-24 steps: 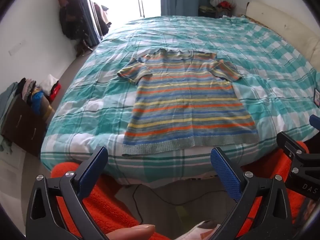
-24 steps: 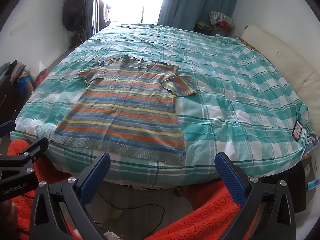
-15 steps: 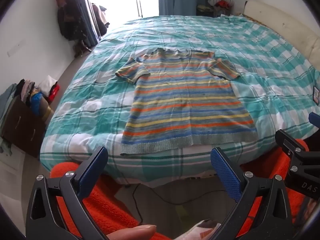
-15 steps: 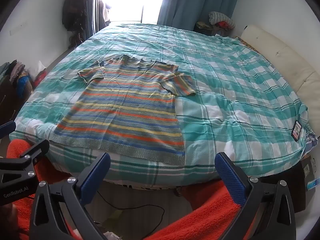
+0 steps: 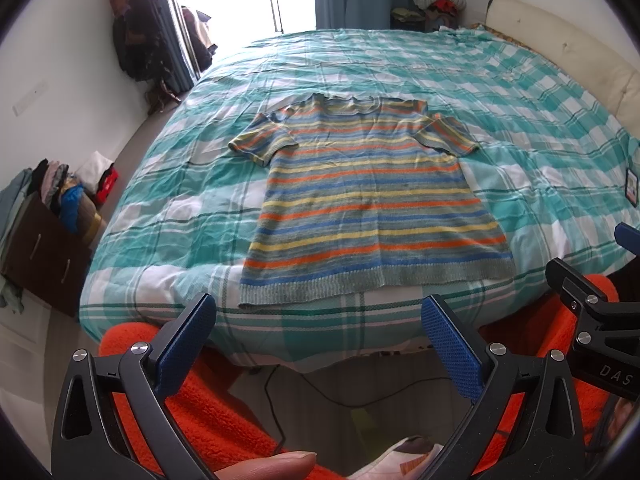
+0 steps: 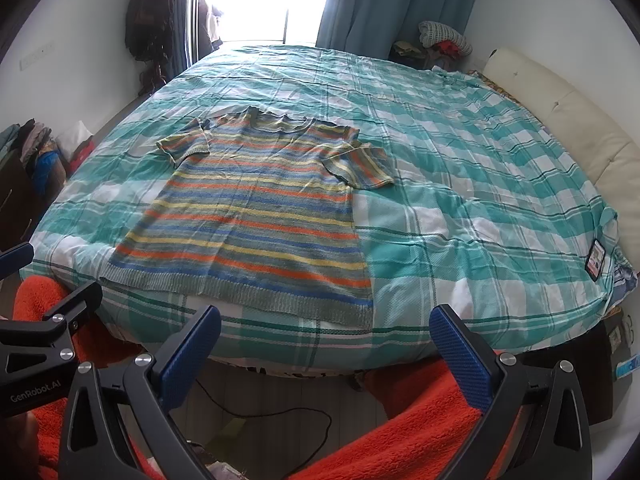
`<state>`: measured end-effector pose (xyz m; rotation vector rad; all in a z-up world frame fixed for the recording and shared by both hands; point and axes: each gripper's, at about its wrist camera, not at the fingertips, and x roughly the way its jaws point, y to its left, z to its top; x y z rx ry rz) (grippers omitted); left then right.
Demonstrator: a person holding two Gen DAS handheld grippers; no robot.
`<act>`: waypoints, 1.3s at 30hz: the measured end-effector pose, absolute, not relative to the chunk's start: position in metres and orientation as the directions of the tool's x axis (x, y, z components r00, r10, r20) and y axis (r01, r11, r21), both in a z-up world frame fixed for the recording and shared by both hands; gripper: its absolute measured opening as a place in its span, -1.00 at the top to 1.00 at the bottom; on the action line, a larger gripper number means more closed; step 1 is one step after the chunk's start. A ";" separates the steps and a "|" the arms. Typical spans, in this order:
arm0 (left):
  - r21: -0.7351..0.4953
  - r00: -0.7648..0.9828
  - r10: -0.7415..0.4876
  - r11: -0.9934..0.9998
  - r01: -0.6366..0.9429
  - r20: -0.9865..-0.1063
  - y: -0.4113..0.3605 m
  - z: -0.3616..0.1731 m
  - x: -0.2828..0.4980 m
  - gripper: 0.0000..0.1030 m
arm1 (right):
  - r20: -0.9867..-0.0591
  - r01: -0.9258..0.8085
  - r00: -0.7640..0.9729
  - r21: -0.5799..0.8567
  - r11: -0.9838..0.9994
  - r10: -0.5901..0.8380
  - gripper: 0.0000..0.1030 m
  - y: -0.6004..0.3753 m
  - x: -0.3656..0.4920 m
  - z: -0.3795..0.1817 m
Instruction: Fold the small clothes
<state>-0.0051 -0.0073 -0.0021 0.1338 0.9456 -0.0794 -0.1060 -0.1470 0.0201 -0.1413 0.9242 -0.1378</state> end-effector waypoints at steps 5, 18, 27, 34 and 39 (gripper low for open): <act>0.079 0.582 -0.010 0.989 0.127 -0.813 -0.007 -0.004 -0.006 -0.99 | -0.786 0.058 0.592 -0.178 0.982 -0.177 -0.99 -0.145 -0.108 0.012; 0.080 0.579 -0.010 0.988 0.130 -0.815 -0.007 -0.007 -0.006 -0.99 | -0.789 0.057 0.588 -0.176 0.983 -0.176 -0.99 -0.145 -0.107 0.008; 0.081 0.579 -0.010 0.988 0.131 -0.815 -0.007 -0.007 -0.006 -0.99 | -0.790 0.054 0.589 -0.175 0.983 -0.173 -0.99 -0.144 -0.107 0.009; 0.081 0.579 -0.009 0.988 0.129 -0.815 -0.008 -0.007 -0.006 -0.99 | -0.791 0.054 0.587 -0.175 0.983 -0.173 -0.99 -0.144 -0.107 0.009; 0.081 0.578 -0.009 0.988 0.129 -0.816 -0.008 -0.007 -0.005 -0.99 | -0.791 0.054 0.587 -0.174 0.983 -0.172 -0.99 -0.144 -0.107 0.010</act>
